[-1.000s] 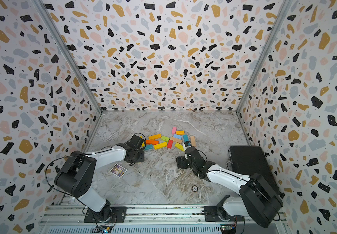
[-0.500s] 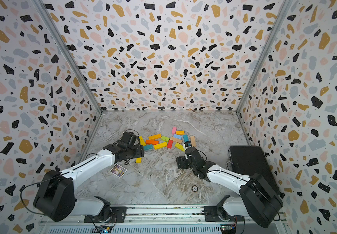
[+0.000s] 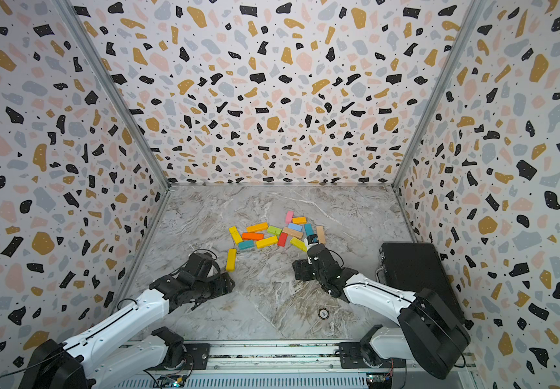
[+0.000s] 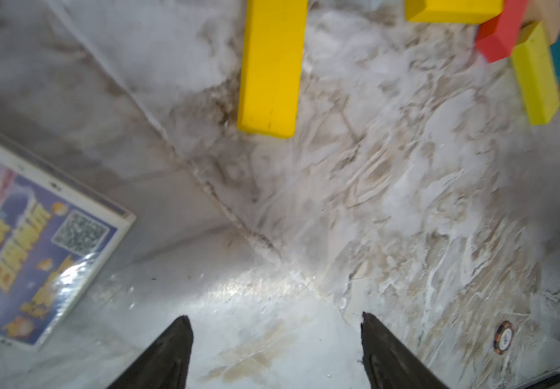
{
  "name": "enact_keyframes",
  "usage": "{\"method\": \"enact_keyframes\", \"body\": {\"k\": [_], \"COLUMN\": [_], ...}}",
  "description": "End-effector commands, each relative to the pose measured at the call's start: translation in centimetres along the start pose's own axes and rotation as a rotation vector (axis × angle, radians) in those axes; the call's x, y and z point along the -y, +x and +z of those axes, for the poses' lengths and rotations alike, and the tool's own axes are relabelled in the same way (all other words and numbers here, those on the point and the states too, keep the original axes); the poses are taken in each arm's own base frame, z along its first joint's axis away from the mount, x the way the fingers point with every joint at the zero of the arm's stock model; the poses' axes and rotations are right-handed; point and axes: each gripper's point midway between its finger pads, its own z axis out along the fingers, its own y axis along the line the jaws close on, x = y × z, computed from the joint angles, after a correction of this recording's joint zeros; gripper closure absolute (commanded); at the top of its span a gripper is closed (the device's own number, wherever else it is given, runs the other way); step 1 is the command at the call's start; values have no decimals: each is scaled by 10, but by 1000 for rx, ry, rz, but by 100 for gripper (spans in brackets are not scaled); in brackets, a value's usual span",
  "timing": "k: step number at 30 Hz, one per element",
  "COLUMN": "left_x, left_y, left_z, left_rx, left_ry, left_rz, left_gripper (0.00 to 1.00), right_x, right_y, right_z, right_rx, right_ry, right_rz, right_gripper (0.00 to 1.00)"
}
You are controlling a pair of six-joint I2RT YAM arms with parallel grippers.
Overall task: Assemble the letter h with building blocks
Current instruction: Pick up the building block from the center of the board.
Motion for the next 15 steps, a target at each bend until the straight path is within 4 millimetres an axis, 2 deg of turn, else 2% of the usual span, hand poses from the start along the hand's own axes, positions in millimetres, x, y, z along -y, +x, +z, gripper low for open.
{"method": "enact_keyframes", "body": {"k": [1, 5, 10, 15], "left_x": [-8, -30, -62, -76], "left_y": [5, 0, -19, -42], "left_z": [11, 18, 17, 11], "left_rx": [-3, 6, 74, 163], "left_ry": [-20, -130, -230, -257], "left_rz": [-43, -62, -159, -238], "left_gripper": [22, 22, 28, 31], "right_x": [1, 3, 4, 6], "right_y": [-5, -5, -5, -4], "right_z": [-4, -6, -7, -5], "right_rx": [15, 18, 19, 15], "right_ry": [11, 20, 24, 39], "right_rz": [7, 4, 5, 10], "right_gripper": [19, 19, 19, 19]}}
